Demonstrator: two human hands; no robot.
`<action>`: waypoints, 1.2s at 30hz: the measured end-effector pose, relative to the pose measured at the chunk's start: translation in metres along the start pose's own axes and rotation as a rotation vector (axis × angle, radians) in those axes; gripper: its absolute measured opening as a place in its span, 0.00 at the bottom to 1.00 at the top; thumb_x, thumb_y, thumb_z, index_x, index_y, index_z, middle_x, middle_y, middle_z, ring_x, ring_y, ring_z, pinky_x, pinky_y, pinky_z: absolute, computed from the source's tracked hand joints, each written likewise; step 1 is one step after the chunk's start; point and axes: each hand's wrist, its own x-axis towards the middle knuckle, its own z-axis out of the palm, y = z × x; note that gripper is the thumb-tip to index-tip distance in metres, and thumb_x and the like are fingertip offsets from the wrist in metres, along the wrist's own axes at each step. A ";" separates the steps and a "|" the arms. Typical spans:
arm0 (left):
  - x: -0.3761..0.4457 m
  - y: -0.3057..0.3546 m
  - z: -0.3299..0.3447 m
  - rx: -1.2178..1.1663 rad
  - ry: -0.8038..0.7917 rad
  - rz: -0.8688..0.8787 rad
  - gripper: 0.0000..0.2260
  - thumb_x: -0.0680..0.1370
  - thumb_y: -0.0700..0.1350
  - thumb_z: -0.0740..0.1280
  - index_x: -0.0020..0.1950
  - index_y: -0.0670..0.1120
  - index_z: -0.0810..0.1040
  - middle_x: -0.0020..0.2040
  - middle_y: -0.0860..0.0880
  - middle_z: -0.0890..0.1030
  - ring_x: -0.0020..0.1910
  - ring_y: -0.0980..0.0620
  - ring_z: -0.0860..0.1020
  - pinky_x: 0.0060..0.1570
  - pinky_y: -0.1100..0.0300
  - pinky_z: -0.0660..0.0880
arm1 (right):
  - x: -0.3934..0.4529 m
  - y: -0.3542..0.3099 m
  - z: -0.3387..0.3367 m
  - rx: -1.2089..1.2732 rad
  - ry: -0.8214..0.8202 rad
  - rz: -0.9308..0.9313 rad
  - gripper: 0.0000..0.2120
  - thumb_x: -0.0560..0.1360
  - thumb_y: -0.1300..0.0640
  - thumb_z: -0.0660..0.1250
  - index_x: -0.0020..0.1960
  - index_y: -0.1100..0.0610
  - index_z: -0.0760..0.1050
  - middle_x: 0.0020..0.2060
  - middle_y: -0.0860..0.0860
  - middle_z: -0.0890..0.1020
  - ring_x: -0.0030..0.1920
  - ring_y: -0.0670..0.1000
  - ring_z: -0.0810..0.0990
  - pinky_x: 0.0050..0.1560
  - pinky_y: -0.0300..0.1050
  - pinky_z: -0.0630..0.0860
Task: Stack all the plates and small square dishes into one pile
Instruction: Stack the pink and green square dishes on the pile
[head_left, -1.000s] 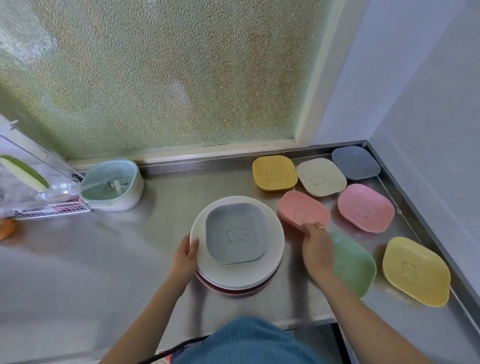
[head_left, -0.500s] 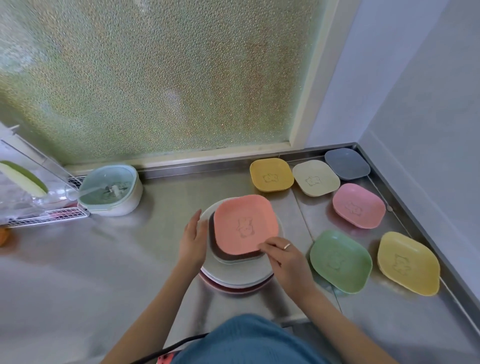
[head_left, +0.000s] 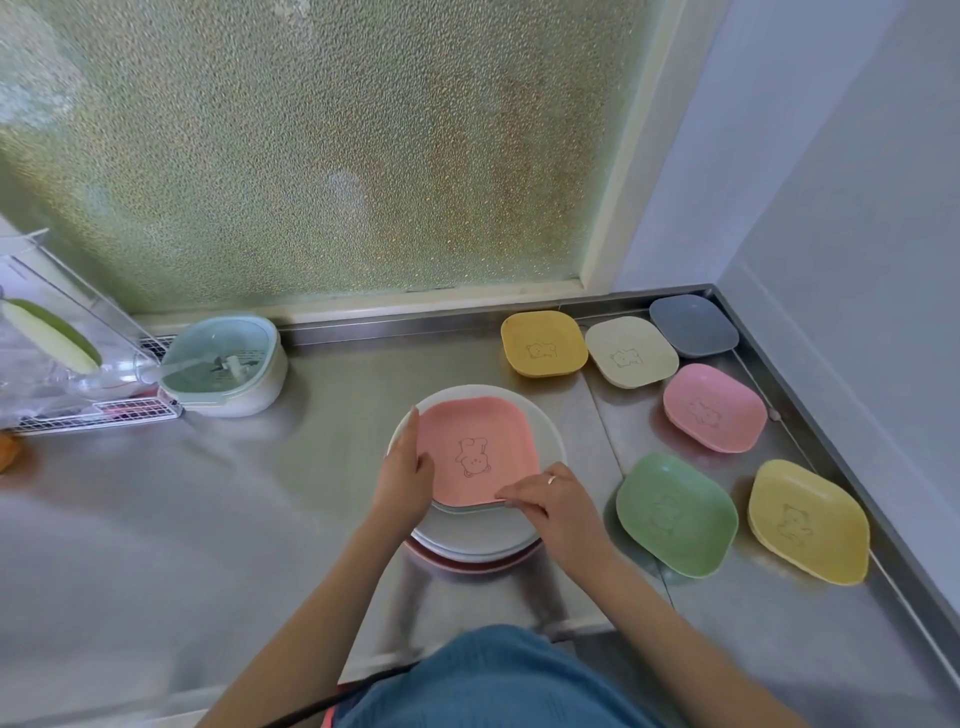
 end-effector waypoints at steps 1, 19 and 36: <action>0.000 0.000 0.000 -0.001 0.001 -0.006 0.27 0.78 0.34 0.54 0.77 0.47 0.53 0.76 0.46 0.61 0.74 0.46 0.61 0.72 0.55 0.58 | 0.001 0.000 0.000 0.026 -0.015 0.027 0.09 0.74 0.60 0.68 0.50 0.52 0.83 0.44 0.47 0.86 0.42 0.37 0.66 0.47 0.25 0.64; -0.004 0.001 0.006 -0.040 0.053 -0.052 0.27 0.78 0.34 0.53 0.77 0.48 0.55 0.75 0.46 0.63 0.73 0.45 0.63 0.71 0.54 0.60 | -0.056 0.065 -0.015 -0.498 0.003 0.775 0.25 0.76 0.52 0.62 0.70 0.58 0.61 0.66 0.57 0.69 0.63 0.59 0.67 0.60 0.54 0.66; -0.004 -0.002 0.008 -0.101 0.113 -0.045 0.25 0.79 0.35 0.55 0.75 0.48 0.59 0.72 0.46 0.68 0.70 0.45 0.68 0.68 0.55 0.64 | -0.010 -0.001 -0.010 -0.308 0.464 -0.064 0.17 0.72 0.64 0.58 0.55 0.57 0.81 0.40 0.51 0.81 0.46 0.49 0.71 0.48 0.40 0.63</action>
